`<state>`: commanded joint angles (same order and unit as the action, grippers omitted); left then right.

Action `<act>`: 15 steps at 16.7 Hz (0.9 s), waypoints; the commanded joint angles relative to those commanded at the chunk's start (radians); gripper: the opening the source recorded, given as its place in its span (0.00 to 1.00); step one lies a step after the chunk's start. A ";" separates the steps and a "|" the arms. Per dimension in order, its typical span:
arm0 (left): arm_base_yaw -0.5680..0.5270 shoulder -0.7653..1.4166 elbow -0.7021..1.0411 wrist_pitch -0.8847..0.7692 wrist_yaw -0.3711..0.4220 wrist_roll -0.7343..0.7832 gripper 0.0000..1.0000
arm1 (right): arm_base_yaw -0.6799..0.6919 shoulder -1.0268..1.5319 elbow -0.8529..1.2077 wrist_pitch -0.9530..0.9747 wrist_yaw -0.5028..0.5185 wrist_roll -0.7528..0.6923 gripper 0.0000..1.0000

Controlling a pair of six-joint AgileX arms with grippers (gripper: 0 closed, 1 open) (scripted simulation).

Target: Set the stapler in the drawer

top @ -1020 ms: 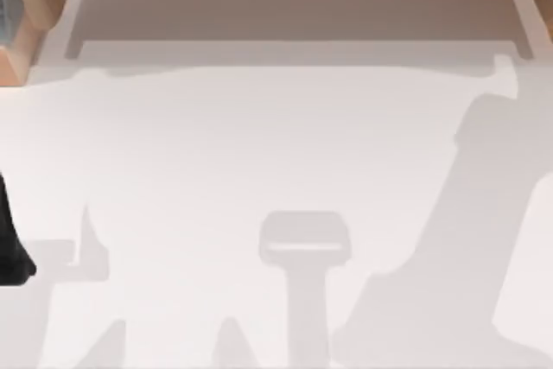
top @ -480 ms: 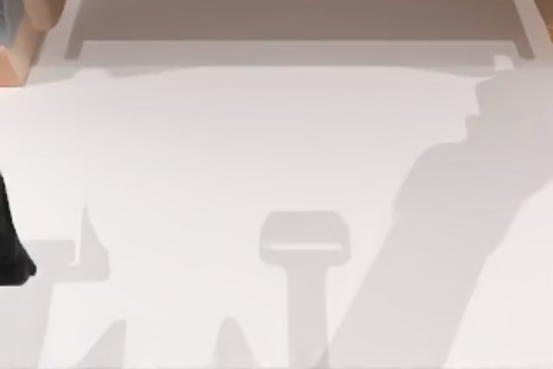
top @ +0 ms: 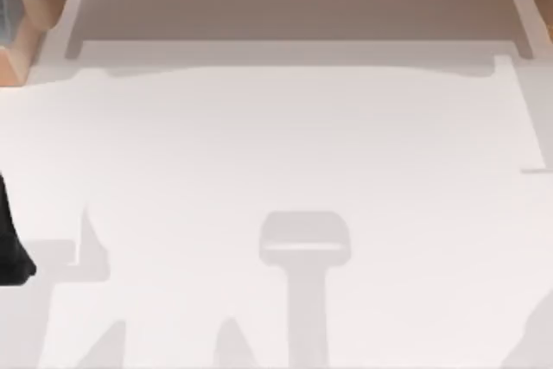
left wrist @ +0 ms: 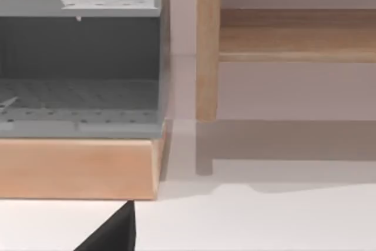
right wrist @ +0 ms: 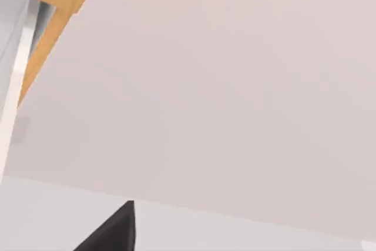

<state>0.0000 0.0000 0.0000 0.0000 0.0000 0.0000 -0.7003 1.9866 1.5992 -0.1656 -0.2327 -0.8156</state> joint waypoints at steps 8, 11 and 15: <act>0.000 0.000 0.000 0.000 0.000 0.000 1.00 | -0.203 -0.065 -0.569 0.861 -0.195 -0.337 1.00; 0.000 0.000 0.000 0.000 0.000 0.000 1.00 | -0.214 -0.043 -0.770 1.150 -0.273 -0.461 1.00; 0.000 0.000 0.000 0.000 0.000 0.000 1.00 | -0.168 -0.001 -0.987 1.478 -0.373 -0.604 1.00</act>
<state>0.0000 0.0000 0.0000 0.0000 0.0000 0.0000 -0.8680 1.9860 0.6122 1.3127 -0.6059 -1.4199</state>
